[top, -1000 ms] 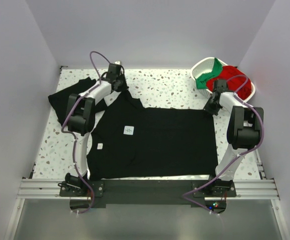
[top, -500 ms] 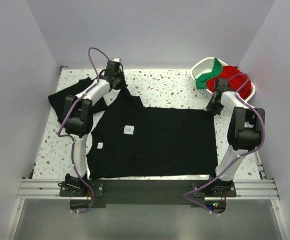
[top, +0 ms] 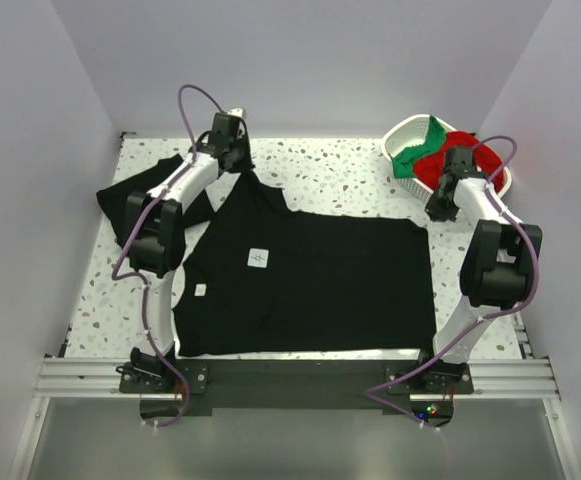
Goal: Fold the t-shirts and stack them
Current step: Fold the tshirt
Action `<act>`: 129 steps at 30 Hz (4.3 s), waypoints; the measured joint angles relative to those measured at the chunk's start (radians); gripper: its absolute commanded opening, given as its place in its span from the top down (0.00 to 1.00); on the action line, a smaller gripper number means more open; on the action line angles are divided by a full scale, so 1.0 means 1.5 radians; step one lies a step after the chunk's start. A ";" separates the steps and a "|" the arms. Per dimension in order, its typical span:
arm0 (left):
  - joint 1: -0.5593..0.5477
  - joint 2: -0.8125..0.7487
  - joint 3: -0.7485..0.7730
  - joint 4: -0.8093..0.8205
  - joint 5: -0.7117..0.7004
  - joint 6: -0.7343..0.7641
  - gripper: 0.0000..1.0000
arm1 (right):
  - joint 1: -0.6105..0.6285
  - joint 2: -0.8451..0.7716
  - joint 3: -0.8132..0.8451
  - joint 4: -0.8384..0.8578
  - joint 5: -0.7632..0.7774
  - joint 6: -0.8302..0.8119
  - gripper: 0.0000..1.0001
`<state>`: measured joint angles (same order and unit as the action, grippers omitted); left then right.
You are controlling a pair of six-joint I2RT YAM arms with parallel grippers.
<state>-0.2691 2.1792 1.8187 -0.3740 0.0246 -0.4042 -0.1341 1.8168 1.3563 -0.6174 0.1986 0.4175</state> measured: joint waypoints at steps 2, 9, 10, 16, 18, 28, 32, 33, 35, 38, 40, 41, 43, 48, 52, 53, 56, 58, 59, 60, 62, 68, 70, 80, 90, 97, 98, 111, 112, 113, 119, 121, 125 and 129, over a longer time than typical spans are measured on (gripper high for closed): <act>-0.001 -0.001 0.011 -0.006 0.003 0.004 1.00 | -0.001 0.000 0.000 0.000 -0.009 -0.003 1.00; -0.005 -0.001 0.016 -0.013 0.012 0.013 1.00 | -0.001 0.000 -0.001 0.005 -0.066 -0.014 0.79; -0.005 -0.001 0.016 -0.013 0.013 0.014 1.00 | 0.001 0.000 -0.002 0.007 -0.075 -0.015 0.77; -0.005 -0.002 0.005 -0.013 0.015 0.014 1.00 | 0.007 0.009 -0.003 0.009 -0.080 -0.028 0.62; -0.005 -0.002 0.000 -0.012 0.016 0.014 1.00 | 0.011 0.016 -0.003 0.010 -0.080 -0.031 0.60; -0.005 -0.002 -0.006 -0.011 0.016 0.014 1.00 | 0.041 0.041 -0.010 0.018 -0.074 -0.044 0.59; -0.005 -0.002 -0.007 -0.011 0.016 0.014 1.00 | 0.047 0.053 -0.011 0.018 -0.058 -0.052 0.59; -0.005 -0.002 -0.007 -0.011 0.016 0.014 1.00 | 0.049 0.056 -0.011 0.018 -0.053 -0.054 0.60; -0.005 -0.002 -0.007 -0.011 0.016 0.014 1.00 | 0.053 0.063 -0.011 0.018 -0.041 -0.058 0.60; -0.005 -0.002 -0.007 -0.011 0.016 0.014 1.00 | 0.060 0.072 -0.011 0.018 -0.028 -0.064 0.61; -0.005 -0.002 -0.007 -0.011 0.016 0.013 1.00 | 0.066 0.079 -0.011 0.018 -0.019 -0.069 0.62; -0.005 -0.002 -0.007 -0.011 0.016 0.013 1.00 | 0.070 0.081 -0.011 0.018 -0.015 -0.071 0.63; -0.005 -0.002 -0.007 -0.011 0.016 0.013 1.00 | 0.075 0.085 -0.011 0.018 -0.006 -0.075 0.66; -0.005 -0.002 -0.007 -0.011 0.016 0.013 1.00 | 0.083 0.086 -0.011 0.018 0.013 -0.082 0.74; -0.005 -0.002 -0.011 -0.010 0.016 0.013 1.00 | 0.084 0.090 -0.011 0.018 0.020 -0.083 0.83; -0.005 -0.002 -0.012 -0.010 0.016 0.013 1.00 | 0.084 0.093 -0.010 0.017 0.021 -0.083 0.85; -0.005 -0.002 -0.017 -0.010 0.016 0.013 1.00 | 0.084 0.093 -0.008 0.015 0.028 -0.084 0.91; -0.005 -0.002 -0.019 -0.010 0.016 0.013 1.00 | 0.084 0.093 -0.006 0.010 0.031 -0.085 0.94; -0.005 -0.002 -0.019 -0.010 0.016 0.013 1.00 | 0.084 0.093 -0.005 0.007 0.031 -0.086 0.97; -0.005 -0.002 -0.019 -0.010 0.016 0.013 1.00 | 0.084 0.094 -0.002 0.003 0.032 -0.087 1.00; -0.005 -0.002 -0.019 -0.010 0.016 0.014 1.00 | 0.084 0.094 0.005 -0.005 0.032 -0.087 1.00; -0.005 -0.002 -0.019 -0.010 0.017 0.014 1.00 | 0.084 0.094 0.035 -0.022 0.045 -0.087 1.00; -0.005 -0.002 -0.018 -0.010 0.019 0.013 1.00 | 0.084 0.094 0.045 -0.028 0.050 -0.087 1.00; -0.005 0.002 0.072 -0.022 0.033 0.012 1.00 | 0.081 0.097 0.108 -0.063 0.072 -0.093 1.00; -0.005 0.015 0.149 -0.028 0.043 0.016 1.00 | 0.065 0.107 0.153 -0.088 0.089 -0.106 1.00; -0.005 -0.050 0.000 -0.027 0.034 0.021 1.00 | 0.063 0.093 0.135 -0.098 0.089 -0.110 1.00; -0.006 -0.071 -0.037 -0.029 0.033 0.020 1.00 | 0.063 0.087 0.126 -0.098 0.089 -0.110 1.00; -0.006 -0.374 -0.350 -0.043 0.021 -0.013 1.00 | 0.063 -0.003 0.015 -0.122 0.110 -0.105 1.00; -0.006 -0.393 -0.369 -0.041 0.021 -0.017 1.00 | 0.063 -0.009 0.006 -0.122 0.114 -0.102 1.00; -0.007 -0.411 -0.386 -0.045 0.021 -0.021 1.00 | 0.063 -0.013 -0.001 -0.123 0.117 -0.101 1.00; -0.010 -0.516 -0.497 -0.062 0.021 -0.046 1.00 | 0.063 -0.041 -0.056 -0.131 0.119 -0.087 1.00; -0.011 -0.550 -0.530 -0.069 0.021 -0.054 1.00 | 0.063 -0.052 -0.073 -0.133 0.119 -0.084 1.00; -0.013 -0.604 -0.580 -0.082 0.021 -0.067 1.00 | 0.063 -0.069 -0.106 -0.134 0.119 -0.081 1.00; -0.016 -0.638 -0.621 -0.088 0.026 -0.080 1.00 | 0.063 -0.076 -0.127 -0.135 0.120 -0.077 1.00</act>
<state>-0.2935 1.2221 0.8875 -0.5056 0.0635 -0.5243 -0.0395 1.7023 1.1660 -0.8196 0.3779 0.3016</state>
